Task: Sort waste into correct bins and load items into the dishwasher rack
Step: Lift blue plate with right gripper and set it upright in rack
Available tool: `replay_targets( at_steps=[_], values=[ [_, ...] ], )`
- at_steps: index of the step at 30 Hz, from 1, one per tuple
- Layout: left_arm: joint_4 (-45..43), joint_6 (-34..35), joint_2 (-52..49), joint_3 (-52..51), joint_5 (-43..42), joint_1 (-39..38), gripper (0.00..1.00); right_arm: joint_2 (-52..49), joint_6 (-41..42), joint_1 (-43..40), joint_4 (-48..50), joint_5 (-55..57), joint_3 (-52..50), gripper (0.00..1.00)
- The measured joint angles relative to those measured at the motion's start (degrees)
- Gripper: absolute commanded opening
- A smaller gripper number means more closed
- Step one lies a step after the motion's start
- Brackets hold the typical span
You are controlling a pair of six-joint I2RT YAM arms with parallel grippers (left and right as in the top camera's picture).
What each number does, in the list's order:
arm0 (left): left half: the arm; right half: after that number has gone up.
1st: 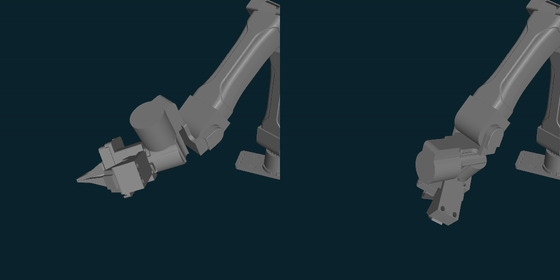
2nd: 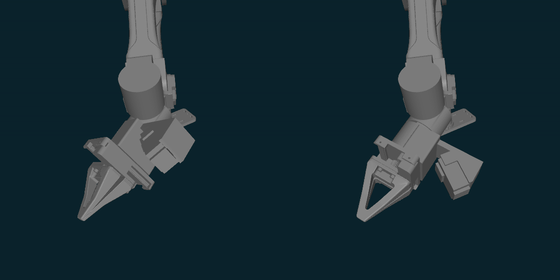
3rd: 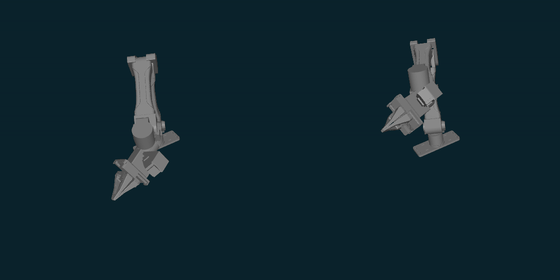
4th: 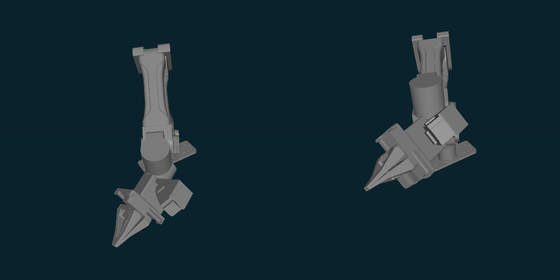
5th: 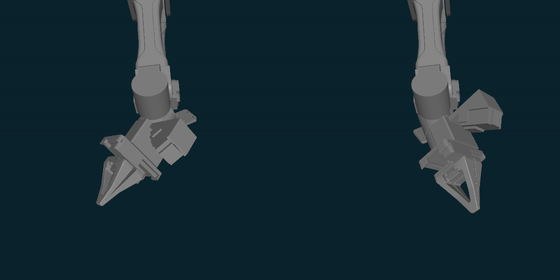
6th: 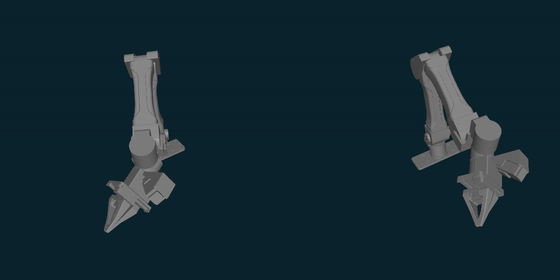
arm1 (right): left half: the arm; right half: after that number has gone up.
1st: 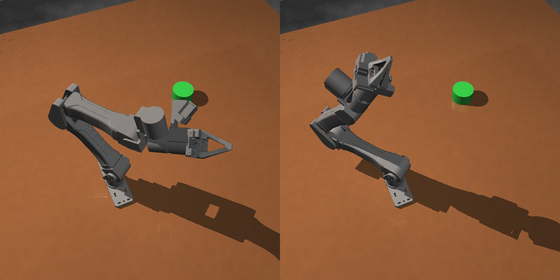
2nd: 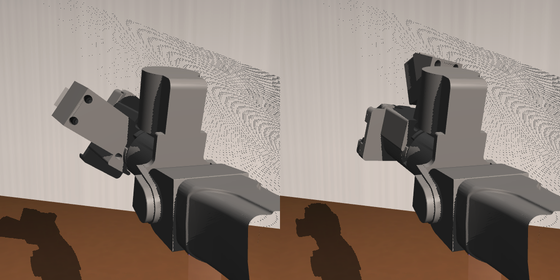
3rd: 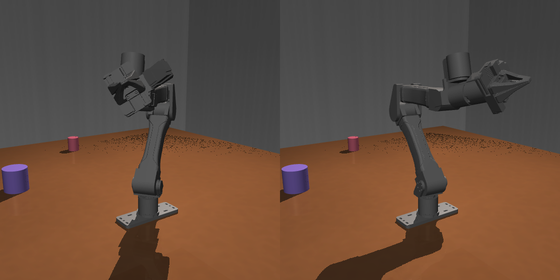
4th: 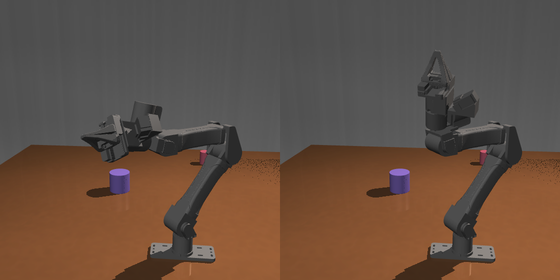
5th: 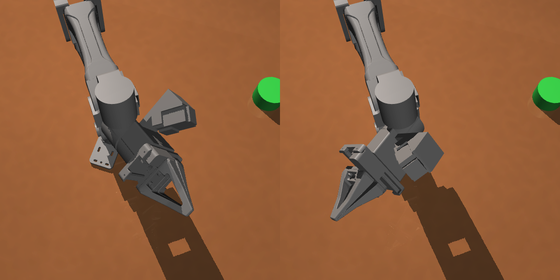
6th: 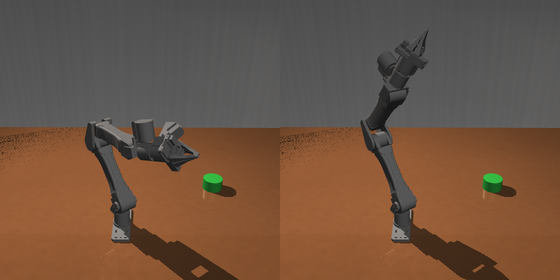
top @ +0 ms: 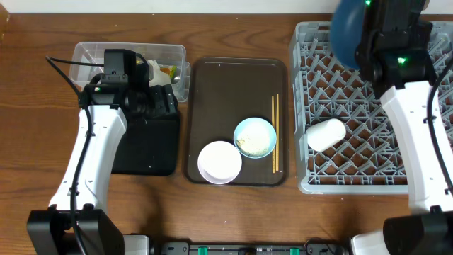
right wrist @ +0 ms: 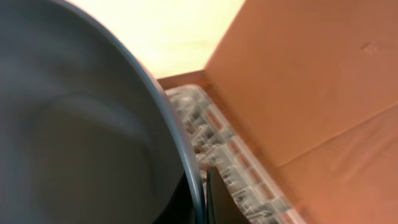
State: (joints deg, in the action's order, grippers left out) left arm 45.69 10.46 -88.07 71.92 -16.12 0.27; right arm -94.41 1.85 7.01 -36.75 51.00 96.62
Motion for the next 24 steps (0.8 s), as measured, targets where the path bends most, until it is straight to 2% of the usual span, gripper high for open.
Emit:
replay_targets(
  at_steps=[5, 11, 15, 19, 24],
  values=[
    [0.0, 0.0, 0.0, 0.0, -0.02, 0.0, 0.87, -1.55, -13.88, -3.41, 11.17, 2.29, -0.2, 0.01],
    [0.04, 0.0, 0.0, 0.0, -0.02, 0.0, 0.87, -5.35, -35.04, -6.91, 25.24, 4.0, -0.2, 0.01],
    [0.0, 0.0, 0.0, 0.0, 0.0, 0.0, 0.87, -9.75, -46.93, -7.96, 31.04, 4.31, -0.2, 0.01],
    [0.0, 0.0, 0.0, -0.02, 0.0, 0.0, 0.87, -14.34, -54.29, -8.28, 34.14, 4.31, -0.22, 0.01],
    [0.0, 0.0, 0.0, 0.0, 0.0, 0.0, 0.87, -17.59, -59.08, -8.26, 35.15, 4.17, -0.24, 0.01]
  ],
)
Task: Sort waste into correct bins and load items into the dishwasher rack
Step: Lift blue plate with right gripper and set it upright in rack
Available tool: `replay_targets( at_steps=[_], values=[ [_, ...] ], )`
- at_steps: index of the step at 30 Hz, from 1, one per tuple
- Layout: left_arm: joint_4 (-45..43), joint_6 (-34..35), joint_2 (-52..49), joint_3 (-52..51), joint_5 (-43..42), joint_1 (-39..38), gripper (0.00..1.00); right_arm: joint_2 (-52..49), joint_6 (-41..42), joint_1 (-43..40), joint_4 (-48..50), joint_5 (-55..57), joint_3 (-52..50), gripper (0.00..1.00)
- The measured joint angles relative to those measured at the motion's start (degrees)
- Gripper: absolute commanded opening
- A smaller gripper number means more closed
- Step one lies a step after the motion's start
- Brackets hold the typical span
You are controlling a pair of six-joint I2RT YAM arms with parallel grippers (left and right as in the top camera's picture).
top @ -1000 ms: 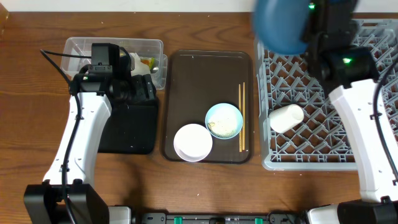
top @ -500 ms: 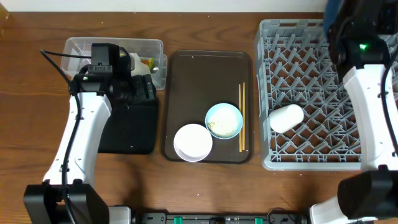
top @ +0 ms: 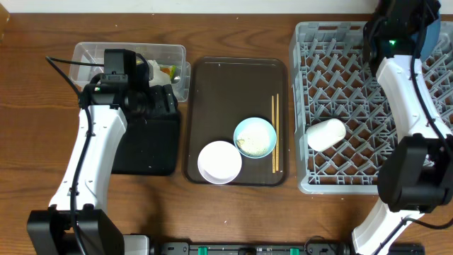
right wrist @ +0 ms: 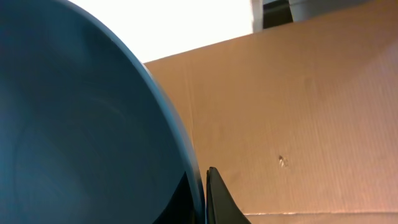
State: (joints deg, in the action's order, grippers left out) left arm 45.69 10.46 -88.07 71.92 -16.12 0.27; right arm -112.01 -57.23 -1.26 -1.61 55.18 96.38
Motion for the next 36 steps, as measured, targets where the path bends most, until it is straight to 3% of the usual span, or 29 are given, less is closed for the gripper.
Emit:
replay_targets(
  at_steps=[8, 17, 21, 22, 27, 31, 36],
  values=[
    [0.0, 0.0, 0.0, -0.02, 0.0, 0.0, 0.87, -2.84, -1.86, 0.04, -1.86, 0.81, 0.0, 0.01],
    [0.0, 0.0, 0.02, 0.0, -0.02, 0.0, 0.87, -2.69, 4.57, 2.43, -14.49, 2.67, 1.36, 0.03],
    [0.02, 0.0, 0.02, -0.02, -0.02, 0.0, 0.87, -2.25, 10.29, 3.61, -20.33, 2.71, 1.7, 0.3],
    [0.02, 0.0, 0.02, 0.0, -0.02, 0.0, 0.87, -2.25, 11.93, 3.91, -21.9, 2.45, 1.68, 0.43],
    [0.02, 0.0, 0.04, 0.0, -0.02, 0.0, 0.87, -2.51, 19.26, 4.22, -28.15, -0.31, 0.81, 0.69],
    [0.0, 0.0, 0.07, 0.0, 0.0, 0.0, 0.87, -2.6, 24.52, 4.22, -30.16, -3.19, 0.61, 0.82],
    [0.0, 0.0, 0.07, 0.0, -0.02, 0.0, 0.87, -2.6, 28.72, 4.26, -30.56, -6.54, 0.61, 0.9]
  ],
)
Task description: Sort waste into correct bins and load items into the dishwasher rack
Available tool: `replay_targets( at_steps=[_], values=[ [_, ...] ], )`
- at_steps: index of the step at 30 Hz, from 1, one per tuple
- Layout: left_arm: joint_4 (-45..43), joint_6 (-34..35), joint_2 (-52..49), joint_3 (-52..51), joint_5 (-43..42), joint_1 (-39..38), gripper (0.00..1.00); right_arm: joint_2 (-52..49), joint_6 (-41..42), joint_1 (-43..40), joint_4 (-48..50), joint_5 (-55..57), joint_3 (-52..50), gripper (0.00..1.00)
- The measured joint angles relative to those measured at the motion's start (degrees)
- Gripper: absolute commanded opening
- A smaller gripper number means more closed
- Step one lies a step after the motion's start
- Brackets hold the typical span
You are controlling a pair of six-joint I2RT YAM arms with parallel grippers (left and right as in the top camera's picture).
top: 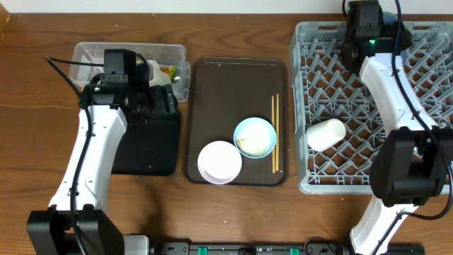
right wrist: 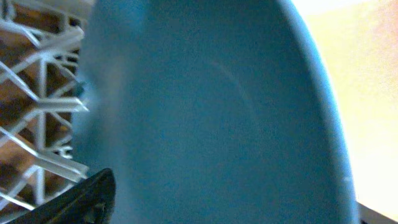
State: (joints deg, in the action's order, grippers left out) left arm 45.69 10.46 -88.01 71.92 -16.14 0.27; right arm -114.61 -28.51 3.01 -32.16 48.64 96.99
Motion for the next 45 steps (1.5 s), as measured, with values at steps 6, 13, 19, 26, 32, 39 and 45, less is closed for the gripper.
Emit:
replay_targets(
  at_steps=[6, 13, 19, 26, 32, 39, 45],
  values=[
    [0.02, 0.0, 0.0, 0.0, 0.0, 0.0, 0.88, 1.07, 2.05, 1.95, -1.22, -4.33, -0.09, 0.99],
    [0.0, 0.0, 0.0, 0.0, 0.0, 0.0, 0.87, 9.31, 4.42, 5.95, -3.63, -14.49, -0.26, 0.99],
    [0.02, 0.0, 0.0, 0.0, 0.02, 0.0, 0.87, 15.34, 7.56, 6.32, -5.16, -22.47, -0.26, 0.99],
    [0.02, 0.0, 0.0, 0.0, 0.0, 0.0, 0.87, 15.96, 11.47, 6.34, -8.44, -30.12, -0.26, 0.99],
    [0.02, 0.0, 0.0, 0.0, 0.02, 0.0, 0.88, 15.98, 17.18, 6.34, -11.15, -40.57, -0.26, 0.99],
    [0.0, 0.0, 0.0, 0.0, 0.02, 0.0, 0.87, 16.0, 21.84, 6.34, -13.4, -54.95, -0.26, 0.99],
    [0.0, 0.0, 0.0, 0.0, 0.0, 0.0, 0.87, 16.0, 22.88, 6.36, -14.71, -65.96, -0.26, 0.99]
  ],
)
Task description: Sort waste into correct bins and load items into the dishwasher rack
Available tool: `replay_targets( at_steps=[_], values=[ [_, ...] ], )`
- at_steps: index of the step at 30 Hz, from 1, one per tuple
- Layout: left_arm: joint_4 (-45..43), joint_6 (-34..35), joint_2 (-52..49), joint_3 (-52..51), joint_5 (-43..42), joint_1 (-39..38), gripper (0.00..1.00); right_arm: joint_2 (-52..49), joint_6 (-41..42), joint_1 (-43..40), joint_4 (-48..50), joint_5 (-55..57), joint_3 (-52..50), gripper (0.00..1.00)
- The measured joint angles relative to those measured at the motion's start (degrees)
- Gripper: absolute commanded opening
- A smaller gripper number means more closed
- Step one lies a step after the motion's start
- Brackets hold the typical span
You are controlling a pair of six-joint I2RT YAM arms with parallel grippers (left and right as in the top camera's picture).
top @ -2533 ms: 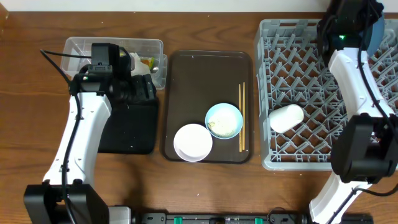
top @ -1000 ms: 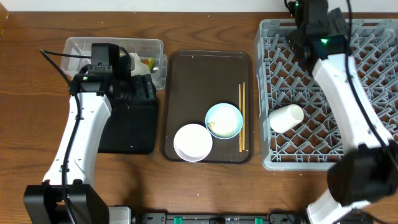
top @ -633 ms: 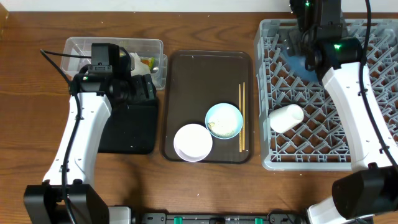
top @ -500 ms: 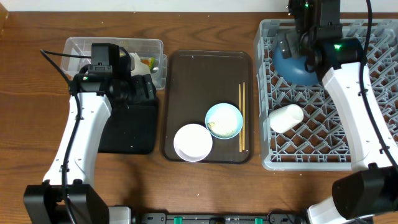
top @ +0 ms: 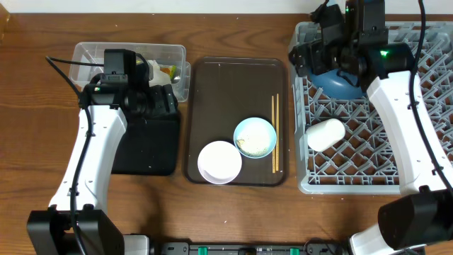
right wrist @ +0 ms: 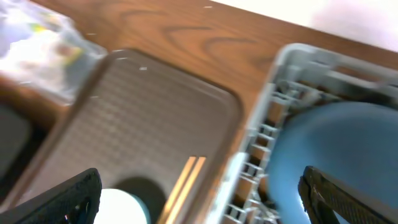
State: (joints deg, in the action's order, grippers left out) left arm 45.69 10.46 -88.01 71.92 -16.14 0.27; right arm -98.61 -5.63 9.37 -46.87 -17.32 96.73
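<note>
A dark blue bowl [top: 340, 83] lies in the back left part of the grey dishwasher rack [top: 368, 180]; the right wrist view shows it too, blue bowl [right wrist: 339, 155]. My right gripper [top: 316, 60] hangs open just left of it over the rack's edge, nothing between its fingers [right wrist: 62, 199]. On the brown tray [top: 226, 85] are a light blue bowl [top: 255, 137] with food scraps, a white bowl [top: 219, 161] and chopsticks [top: 275, 133]. My left gripper [top: 157, 99] sits over the black bin [top: 145, 145]; its jaws are not visible.
A clear bin [top: 95, 55] holding some waste stands at the back left, behind the black bin. A white cup [top: 325, 134] lies on its side in the rack's front left part. Bare wooden table [top: 35, 142] lies to the left and along the front.
The right gripper was shut on the blue bowl at the rack's back. It is now open and further left, and the bowl rests in the rack. The left arm has not moved.
The right gripper held the blue bowl above the rack's back edge. It was then over the back right corner, still holding it. Then the bowl was against the rack's tines at the back. Now the bowl lies in the rack, let go.
</note>
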Motion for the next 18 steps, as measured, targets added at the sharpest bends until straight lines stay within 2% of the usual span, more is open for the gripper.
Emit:
replay_targets(
  at_steps=[3, 12, 18],
  values=[
    [0.0, 0.0, 0.0, -0.02, 0.0, 0.0, 0.87, 0.0, 0.26, 0.17, -0.02, -2.91, 0.0, 0.99],
    [0.0, 0.0, 0.0, 0.0, 0.02, 0.0, 0.87, 0.0, 0.85, 3.04, -3.34, -5.35, 0.0, 0.88],
    [0.0, 0.0, 0.0, 0.0, 0.02, 0.0, 0.87, 0.0, 1.31, 5.35, -3.52, -5.66, 0.0, 0.87]
  ],
)
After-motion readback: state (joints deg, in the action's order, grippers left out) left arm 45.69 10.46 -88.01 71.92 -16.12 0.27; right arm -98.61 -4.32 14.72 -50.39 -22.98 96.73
